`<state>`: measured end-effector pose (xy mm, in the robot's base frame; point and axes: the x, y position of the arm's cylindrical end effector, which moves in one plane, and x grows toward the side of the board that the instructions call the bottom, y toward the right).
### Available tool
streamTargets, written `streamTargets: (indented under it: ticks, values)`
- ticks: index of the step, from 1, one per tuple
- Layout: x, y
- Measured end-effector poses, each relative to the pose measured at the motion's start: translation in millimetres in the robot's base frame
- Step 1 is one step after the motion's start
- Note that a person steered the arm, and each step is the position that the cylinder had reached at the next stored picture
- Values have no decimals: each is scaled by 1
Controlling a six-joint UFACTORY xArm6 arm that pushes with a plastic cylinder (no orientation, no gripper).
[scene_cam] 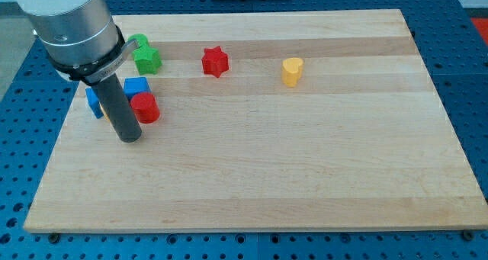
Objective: Push the red circle into the red star
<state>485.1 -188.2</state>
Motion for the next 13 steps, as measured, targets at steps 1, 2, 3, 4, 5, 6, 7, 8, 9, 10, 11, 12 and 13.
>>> streamTargets:
  ticks: [1,2,3,4,5,6,7,8,9,10,11,12,13]
  values:
    - [-12,0]
    - [-32,6]
    - [-47,19]
    - [-57,25]
    - [-64,34]
    - [-79,51]
    - [-100,67]
    - [-99,49]
    - [-97,23]
    - [-117,21]
    - [-123,36]
    - [-123,54]
    - [-123,94]
